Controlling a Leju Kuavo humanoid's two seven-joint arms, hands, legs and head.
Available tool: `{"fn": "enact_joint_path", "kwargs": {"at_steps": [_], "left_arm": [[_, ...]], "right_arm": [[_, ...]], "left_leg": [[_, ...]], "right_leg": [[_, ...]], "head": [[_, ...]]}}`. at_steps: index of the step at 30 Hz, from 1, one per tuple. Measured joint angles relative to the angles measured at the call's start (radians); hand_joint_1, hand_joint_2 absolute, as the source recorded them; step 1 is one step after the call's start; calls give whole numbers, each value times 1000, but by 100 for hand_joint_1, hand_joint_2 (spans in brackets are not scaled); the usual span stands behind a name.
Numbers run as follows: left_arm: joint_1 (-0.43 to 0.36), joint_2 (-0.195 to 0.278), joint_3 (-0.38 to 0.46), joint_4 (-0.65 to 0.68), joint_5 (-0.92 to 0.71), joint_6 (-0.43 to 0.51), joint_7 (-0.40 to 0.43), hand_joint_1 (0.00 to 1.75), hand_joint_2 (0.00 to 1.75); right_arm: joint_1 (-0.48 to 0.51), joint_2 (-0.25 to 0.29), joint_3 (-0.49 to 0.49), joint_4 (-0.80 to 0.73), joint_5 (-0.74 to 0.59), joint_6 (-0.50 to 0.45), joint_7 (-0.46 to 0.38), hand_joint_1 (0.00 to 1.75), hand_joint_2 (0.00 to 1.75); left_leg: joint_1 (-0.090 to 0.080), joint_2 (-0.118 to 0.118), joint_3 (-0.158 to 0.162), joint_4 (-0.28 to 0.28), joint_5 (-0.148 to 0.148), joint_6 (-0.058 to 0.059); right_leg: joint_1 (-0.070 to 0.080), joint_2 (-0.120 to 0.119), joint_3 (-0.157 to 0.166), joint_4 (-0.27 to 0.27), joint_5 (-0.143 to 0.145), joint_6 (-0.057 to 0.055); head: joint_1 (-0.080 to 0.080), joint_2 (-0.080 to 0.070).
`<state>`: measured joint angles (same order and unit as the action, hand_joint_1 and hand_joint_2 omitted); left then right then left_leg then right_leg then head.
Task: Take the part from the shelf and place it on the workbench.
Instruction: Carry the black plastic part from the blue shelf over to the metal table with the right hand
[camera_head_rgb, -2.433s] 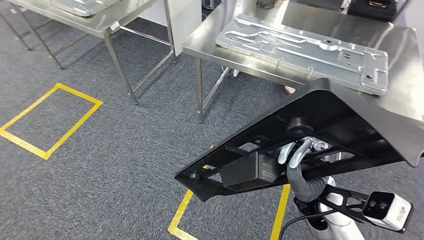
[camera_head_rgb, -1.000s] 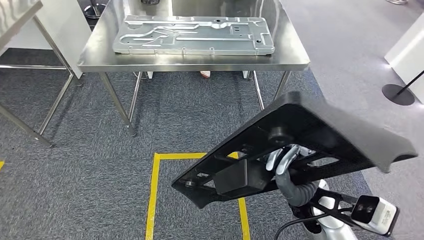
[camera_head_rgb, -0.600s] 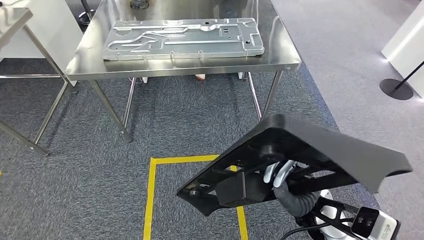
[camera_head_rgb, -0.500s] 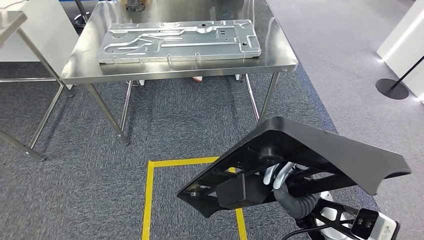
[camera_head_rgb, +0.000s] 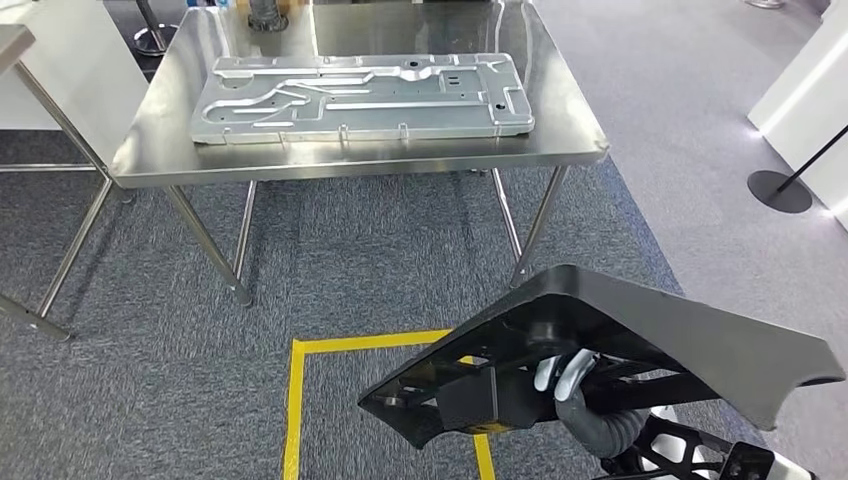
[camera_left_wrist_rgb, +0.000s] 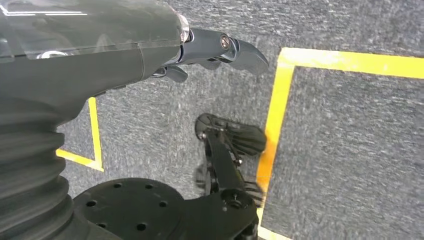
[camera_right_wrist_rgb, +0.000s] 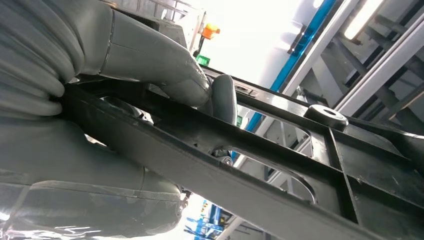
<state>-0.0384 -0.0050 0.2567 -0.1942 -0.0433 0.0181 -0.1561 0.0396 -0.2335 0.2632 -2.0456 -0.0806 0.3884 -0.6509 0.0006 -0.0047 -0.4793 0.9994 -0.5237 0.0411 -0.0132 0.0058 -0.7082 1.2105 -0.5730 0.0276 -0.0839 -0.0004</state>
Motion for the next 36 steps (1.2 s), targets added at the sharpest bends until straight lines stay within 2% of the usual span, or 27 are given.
{"fn": "enact_joint_path", "kwargs": {"at_steps": [2,3,4,6,7,9,10,12,13,14,15,16,18,19,20,22,24,26,27,28,29,30,32,33,34,36], "left_arm": [[-1,0,0,0,-4,0,0,0,175],[-3,0,0,0,-6,0,0,0,175],[-4,0,0,0,-8,-1,0,0,175],[-7,0,0,0,-10,-1,0,0,175],[-7,0,0,0,-11,-2,0,0,175],[-8,0,0,0,-13,-3,0,0,175],[-9,-1,0,0,-14,-4,0,0,175],[-7,-2,0,0,-16,-5,0,0,175],[-5,-2,0,0,-17,-5,0,0,175],[-3,-2,0,0,-17,-4,0,0,175],[-2,-2,0,0,-19,-4,0,0,175],[-1,-1,0,0,-20,-4,-1,0,175],[2,1,0,0,-23,-5,-1,0,175],[2,1,0,0,-24,-5,-1,0,175],[2,2,0,0,-25,-5,-2,0,175],[-2,2,1,0,-25,-5,-3,0,175],[-4,2,1,0,-25,-5,-4,0,175],[-5,2,1,0,-25,-4,-4,0,175],[-5,2,1,0,-25,-4,-4,0,175],[-5,2,1,0,-25,-4,-4,0,175],[-4,2,1,0,-25,-4,-4,0,175],[-3,2,1,0,-25,-4,-4,0,175],[-3,2,1,0,-26,-4,-4,0,175],[-4,3,1,0,-26,-4,-4,0,175],[-4,3,1,0,-26,-4,-4,0,175],[-4,3,2,0,-26,-4,-3,0,175]], "right_arm": [[4,0,-5,-6,4,2,0,175,175],[7,0,-8,-8,6,3,0,175,175],[10,1,-11,-11,8,4,0,175,175],[15,1,-16,-20,11,6,0,175,175],[17,0,-18,-24,11,7,0,175,175],[19,0,-20,-29,11,8,0,175,175],[20,-1,-21,-30,11,8,0,175,175],[22,-1,-24,-32,11,7,0,175,175],[24,-1,-25,-32,11,6,0,175,175],[24,-1,-27,-32,11,6,0,175,175],[25,-1,-28,-32,11,6,0,175,175],[26,-1,-30,-32,11,6,0,175,175],[27,-1,-34,-32,11,6,0,175,175],[28,-1,-37,-32,10,6,0,175,175],[29,-1,-39,-33,10,6,0,175,175],[30,0,-44,-35,10,5,0,175,175],[30,0,-48,-37,9,5,0,175,175],[33,1,-52,-37,9,5,0,175,175],[35,1,-54,-37,9,4,0,175,175],[37,1,-56,-37,9,5,0,175,175],[39,1,-58,-37,8,5,0,175,175],[39,1,-59,-37,8,5,0,175,175],[40,1,-62,-37,6,7,0,175,175],[39,1,-63,-37,6,9,0,175,175],[38,2,-64,-37,5,10,0,175,175],[35,2,-65,-36,4,12,0,175,175]], "left_leg": [[-1,0,30,-1,-26,-6],[-2,0,41,-4,-39,-12],[-3,1,50,-2,-45,-18],[-3,3,57,14,-40,-32],[-2,4,49,44,-29,-36],[1,4,-8,147,-23,-43],[1,4,-50,209,-39,-45],[2,4,-130,286,-116,-50],[2,4,-156,290,-153,-50],[2,4,-169,269,-168,-49],[1,3,-175,226,-148,-46],[-1,3,-175,169,-88,-41],[-8,-1,-171,77,49,-29],[-11,-3,-168,54,92,-24],[-12,-5,-163,46,104,-20],[-9,-4,-137,30,101,-10],[-6,-4,-105,12,93,0],[-5,-3,-77,-2,81,4],[-5,-4,-63,-6,73,3],[-3,-4,-49,-9,63,2],[-1,-4,-35,-11,53,-1],[1,-4,-21,-12,43,-4],[4,-4,6,-12,21,-13],[4,-4,18,-13,9,-20],[4,-4,28,-16,-2,-28],[4,0,40,-8,0,-48]], "right_leg": [[3,-9,22,-120,116,-11],[7,-13,31,-157,157,-15],[10,-14,36,-175,178,-19],[11,-9,53,-184,169,-29],[10,-7,67,-190,164,-36],[10,-5,96,-198,150,-46],[11,-4,108,-199,139,-50],[13,1,136,-199,114,-54],[14,4,152,-199,100,-55],[16,7,171,-199,86,-55],[17,9,190,-199,71,-55],[17,10,207,-200,57,-54],[20,15,233,-199,30,-48],[20,18,241,-199,23,-43],[21,21,246,-194,23,-37],[21,19,243,-167,35,-26],[18,11,200,-86,34,-16],[10,5,121,25,-11,-8],[5,5,82,66,-40,-4],[1,4,55,81,-60,0],[-4,3,42,67,-60,4],[-8,1,44,24,-34,8],[-14,-8,75,-105,58,12],[-14,-15,90,-150,79,10],[-12,-20,101,-176,86,4],[-8,-17,114,-187,78,-15]], "head": [[0,0],[0,0],[0,0],[0,0],[0,0],[0,0],[0,0],[-1,0],[0,0],[0,0],[0,0],[0,0],[0,0],[0,0],[0,0],[0,0],[0,0],[0,0],[0,0],[0,0],[0,0],[0,0],[0,0],[0,0],[0,0],[0,0]]}}
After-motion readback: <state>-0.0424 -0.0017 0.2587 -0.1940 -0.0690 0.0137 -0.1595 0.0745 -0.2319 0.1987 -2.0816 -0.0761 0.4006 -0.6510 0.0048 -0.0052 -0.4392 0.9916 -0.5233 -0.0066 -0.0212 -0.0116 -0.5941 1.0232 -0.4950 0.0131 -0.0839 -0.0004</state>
